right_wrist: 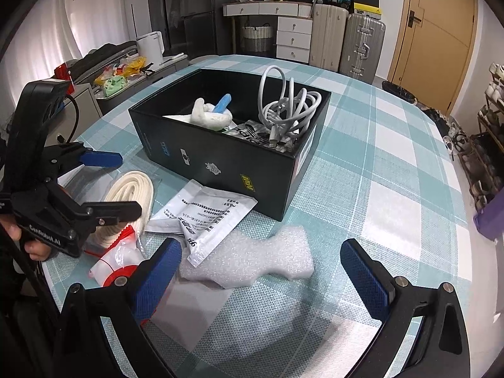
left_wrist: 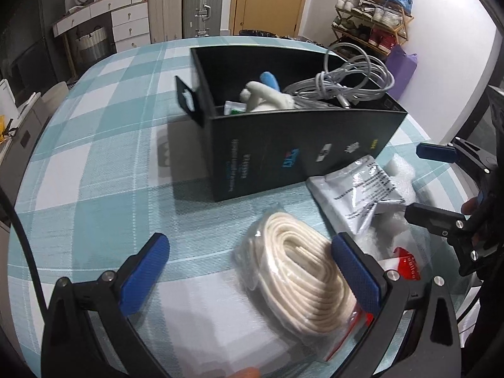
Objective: Organize soft objects
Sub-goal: 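Withdraw both tools from the box toward the bagged rope and foam sheet, then grasp the bagged rope coil with the left tool while the right tool grasps the foam sheet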
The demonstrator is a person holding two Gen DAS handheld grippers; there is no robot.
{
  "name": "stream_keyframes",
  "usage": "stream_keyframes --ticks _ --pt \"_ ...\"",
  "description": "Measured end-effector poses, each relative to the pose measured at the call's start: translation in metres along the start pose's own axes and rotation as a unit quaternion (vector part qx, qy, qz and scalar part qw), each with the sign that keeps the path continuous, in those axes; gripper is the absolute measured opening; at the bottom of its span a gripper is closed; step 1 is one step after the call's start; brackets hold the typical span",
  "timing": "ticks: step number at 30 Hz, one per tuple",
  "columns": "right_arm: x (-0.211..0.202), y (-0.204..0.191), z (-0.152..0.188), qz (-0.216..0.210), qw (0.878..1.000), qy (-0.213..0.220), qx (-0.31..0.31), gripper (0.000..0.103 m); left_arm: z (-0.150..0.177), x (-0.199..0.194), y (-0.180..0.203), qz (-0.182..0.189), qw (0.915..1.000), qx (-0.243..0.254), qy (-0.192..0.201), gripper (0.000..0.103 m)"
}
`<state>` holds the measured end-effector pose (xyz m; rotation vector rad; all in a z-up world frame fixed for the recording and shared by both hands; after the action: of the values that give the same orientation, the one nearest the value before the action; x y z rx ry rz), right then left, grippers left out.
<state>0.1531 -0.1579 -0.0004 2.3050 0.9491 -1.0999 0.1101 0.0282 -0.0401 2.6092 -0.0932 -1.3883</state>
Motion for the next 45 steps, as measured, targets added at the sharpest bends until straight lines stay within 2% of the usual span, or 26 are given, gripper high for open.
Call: stream_keyframes --ticks 16,21,27,33,38,45 --pt "0.011 -0.007 0.006 -0.024 0.999 -0.016 -0.016 0.102 -0.004 -0.006 -0.013 -0.035 0.9993 0.011 0.007 0.103" --pt "0.017 -0.005 0.008 -0.018 1.000 -0.024 -0.010 0.102 -0.004 -0.008 -0.008 0.000 0.9996 0.024 -0.015 0.103" --pt "0.018 -0.006 0.009 -0.017 0.999 -0.026 -0.011 0.102 -0.002 -0.001 -0.003 0.013 0.9993 0.007 -0.035 0.103" --pt "0.018 -0.006 0.009 -0.015 0.999 -0.028 -0.009 0.102 -0.003 0.001 0.002 -0.016 0.9992 -0.011 -0.034 0.103" --pt "0.023 -0.005 0.008 -0.016 0.999 -0.034 -0.004 0.102 0.005 0.008 0.016 -0.059 0.9976 0.018 -0.032 0.103" --pt "0.028 -0.004 0.010 -0.007 0.999 -0.043 -0.006 0.102 0.011 0.004 0.015 -0.054 0.9976 0.029 -0.033 0.103"
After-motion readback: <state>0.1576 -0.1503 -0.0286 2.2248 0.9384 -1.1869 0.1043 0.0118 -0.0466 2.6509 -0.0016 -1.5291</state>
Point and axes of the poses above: each gripper's, at about its wrist camera, not at the fingertips, and x roughly the way its jaws point, y to its right, z to its underside, the point moved 1 cm from there along x, roughly the way its jaws point, and after that the axes turned 7 degrees about -x, right-handed, at the moved point
